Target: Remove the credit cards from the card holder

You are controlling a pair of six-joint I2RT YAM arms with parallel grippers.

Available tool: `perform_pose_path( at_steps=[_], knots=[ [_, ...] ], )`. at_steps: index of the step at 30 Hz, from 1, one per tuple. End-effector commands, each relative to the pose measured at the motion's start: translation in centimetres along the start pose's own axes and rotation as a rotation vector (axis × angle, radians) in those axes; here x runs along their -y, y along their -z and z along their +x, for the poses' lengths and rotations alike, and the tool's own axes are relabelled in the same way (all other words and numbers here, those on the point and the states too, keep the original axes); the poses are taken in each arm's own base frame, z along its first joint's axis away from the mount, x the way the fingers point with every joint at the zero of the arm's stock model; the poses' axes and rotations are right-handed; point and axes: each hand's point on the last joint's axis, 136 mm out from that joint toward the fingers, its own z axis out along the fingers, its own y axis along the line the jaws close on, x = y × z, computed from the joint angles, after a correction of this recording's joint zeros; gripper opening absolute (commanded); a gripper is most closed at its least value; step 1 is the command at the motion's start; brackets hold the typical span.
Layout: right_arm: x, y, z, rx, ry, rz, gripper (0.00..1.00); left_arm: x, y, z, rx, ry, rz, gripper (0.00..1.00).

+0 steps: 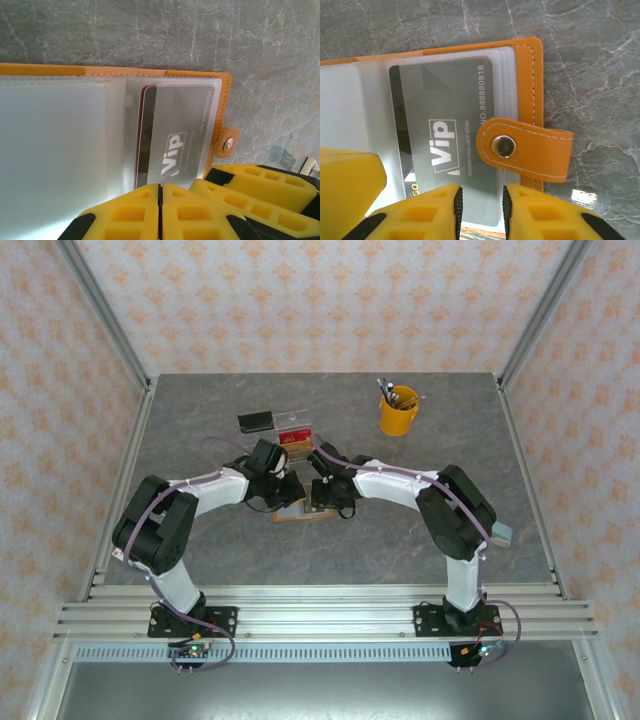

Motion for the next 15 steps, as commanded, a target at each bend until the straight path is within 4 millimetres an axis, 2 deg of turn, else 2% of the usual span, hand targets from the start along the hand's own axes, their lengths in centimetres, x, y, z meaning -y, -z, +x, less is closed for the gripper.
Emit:
perform_pose_path(
  at_steps=[1, 9, 15],
  knots=[
    [-0.1, 0.1, -0.9, 0.012, 0.015, 0.011, 0.29, 0.3, -0.5, -0.4, 0.001, 0.004, -0.006, 0.1],
    [0.0, -0.5, -0.6, -0.012, 0.015, 0.009, 0.27, -0.8, -1.2, -0.4, -0.001, 0.019, -0.045, 0.13],
    [0.3, -1.0, -0.3, -0.031, 0.009, 0.014, 0.26, -1.5, -0.8, -0.5, 0.013, 0.007, -0.085, 0.2]
  ],
)
